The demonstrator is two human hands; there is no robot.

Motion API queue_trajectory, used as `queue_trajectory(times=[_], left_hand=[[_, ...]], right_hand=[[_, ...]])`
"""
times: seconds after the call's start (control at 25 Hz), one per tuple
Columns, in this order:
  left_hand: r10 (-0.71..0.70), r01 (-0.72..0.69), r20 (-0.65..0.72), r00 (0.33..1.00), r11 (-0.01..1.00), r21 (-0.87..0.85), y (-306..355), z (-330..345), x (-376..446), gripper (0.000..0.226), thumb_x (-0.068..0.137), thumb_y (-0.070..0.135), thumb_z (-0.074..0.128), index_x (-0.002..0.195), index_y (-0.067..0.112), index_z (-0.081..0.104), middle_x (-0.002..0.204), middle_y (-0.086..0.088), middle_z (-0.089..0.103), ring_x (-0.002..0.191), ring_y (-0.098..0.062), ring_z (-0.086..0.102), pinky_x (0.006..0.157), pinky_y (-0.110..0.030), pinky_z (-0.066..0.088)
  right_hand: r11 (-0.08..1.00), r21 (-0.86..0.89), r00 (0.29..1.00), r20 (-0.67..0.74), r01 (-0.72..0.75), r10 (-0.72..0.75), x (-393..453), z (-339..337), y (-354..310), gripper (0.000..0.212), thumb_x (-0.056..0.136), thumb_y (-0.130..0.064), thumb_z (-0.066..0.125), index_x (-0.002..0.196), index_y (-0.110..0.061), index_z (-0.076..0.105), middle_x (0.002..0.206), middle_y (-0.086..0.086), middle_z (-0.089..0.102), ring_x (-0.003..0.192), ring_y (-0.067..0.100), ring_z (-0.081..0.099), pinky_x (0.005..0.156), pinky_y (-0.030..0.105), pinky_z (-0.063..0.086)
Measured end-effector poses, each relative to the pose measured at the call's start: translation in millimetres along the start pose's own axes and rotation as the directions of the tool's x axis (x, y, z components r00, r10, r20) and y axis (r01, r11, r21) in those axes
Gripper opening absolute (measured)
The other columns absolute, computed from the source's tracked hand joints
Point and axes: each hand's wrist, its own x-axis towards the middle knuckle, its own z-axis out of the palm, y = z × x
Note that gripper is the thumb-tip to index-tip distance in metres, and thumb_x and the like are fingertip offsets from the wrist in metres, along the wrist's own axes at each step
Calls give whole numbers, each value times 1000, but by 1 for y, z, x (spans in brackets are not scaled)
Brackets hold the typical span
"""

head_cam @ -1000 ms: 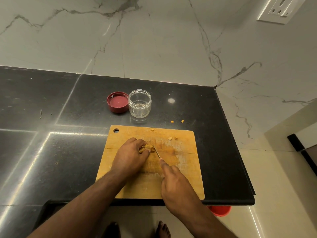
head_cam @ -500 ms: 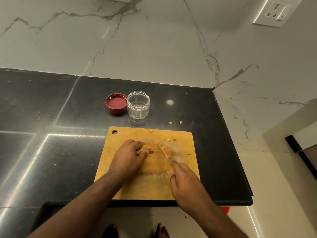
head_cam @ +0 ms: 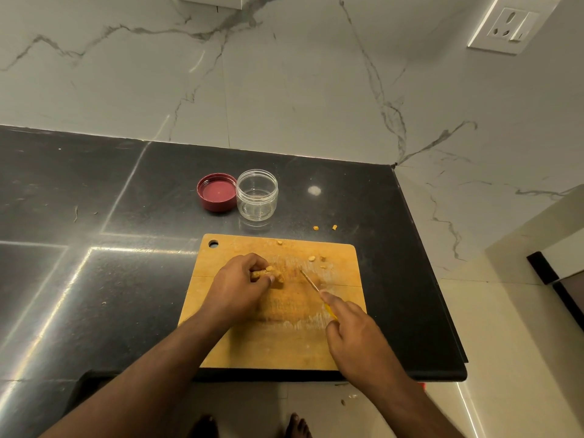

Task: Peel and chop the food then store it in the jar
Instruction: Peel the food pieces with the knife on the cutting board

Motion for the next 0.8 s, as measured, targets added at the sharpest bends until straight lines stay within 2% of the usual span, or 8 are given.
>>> queue_trajectory(times=[0.12, 0.28, 0.36, 0.48, 0.56, 0.64, 0.72, 0.8], left_hand=[[11, -11, 23, 1000, 1000, -8, 0, -5, 3, 27, 93, 38, 67, 118, 30, 65, 120, 10, 58, 99, -7, 54, 80, -22, 45], [15, -16, 34, 999, 1000, 19, 3, -11, 5, 28, 94, 38, 65, 121, 29, 67, 125, 8, 58, 102, -8, 53, 84, -25, 47], [14, -15, 52, 999, 1000, 24, 4, -13, 5, 31, 94, 38, 65, 124, 29, 66, 126, 9, 59, 102, -8, 53, 81, -23, 48], [-10, 9, 80, 997, 1000, 17, 3, -13, 3, 34, 93, 37, 67, 126, 29, 62, 116, 15, 56, 98, -6, 53, 68, -14, 43], [-23, 23, 69, 997, 1000, 12, 2, -11, 2, 34, 92, 36, 68, 125, 28, 62, 111, 17, 54, 96, -5, 54, 65, -10, 41], [-36, 35, 57, 998, 999, 6, 0, -10, 2, 34, 92, 35, 69, 124, 28, 62, 111, 16, 55, 95, -5, 55, 64, -9, 41], [-38, 39, 37, 999, 999, -6, 0, -10, 4, 36, 91, 32, 71, 126, 29, 61, 116, 15, 59, 93, -4, 55, 64, -10, 41], [-39, 38, -16, 999, 999, -36, 2, -9, 7, 44, 91, 25, 72, 132, 29, 57, 127, 10, 60, 90, -2, 55, 65, -11, 41]], right_hand=[[999, -2, 999, -8, -40, 40, 9, -9, 12, 48, 101, -23, 43, 147, -36, 39, 130, -9, 52, 108, 4, 52, 95, 24, 46], [996, -12, 994, -61, -93, 92, 22, -20, 26, 47, 101, -22, 44, 146, -35, 41, 113, -11, 49, 96, 4, 52, 85, 23, 48], [994, 2, 990, -90, -112, 112, 25, -24, 30, 47, 102, -22, 44, 147, -34, 40, 110, -14, 46, 94, 4, 50, 81, 19, 44], [993, 35, 989, -89, -113, 116, 24, -26, 33, 46, 101, -23, 46, 145, -35, 43, 111, -15, 48, 94, 2, 51, 79, 17, 43], [992, 55, 990, -85, -112, 116, 21, -25, 34, 45, 100, -23, 48, 143, -36, 45, 111, -16, 50, 93, 0, 53, 78, 17, 46], [989, 77, 989, -79, -123, 129, 19, -23, 33, 45, 100, -23, 49, 143, -37, 46, 112, -17, 49, 93, -4, 52, 75, 12, 42], [987, 110, 991, -53, -114, 120, 16, -20, 29, 46, 99, -21, 50, 142, -38, 47, 116, -17, 49, 94, -7, 50, 73, 8, 39], [987, 138, 996, -12, -86, 89, 14, -15, 26, 46, 98, -19, 50, 139, -39, 49, 123, -18, 51, 99, -10, 49, 78, 7, 38]])
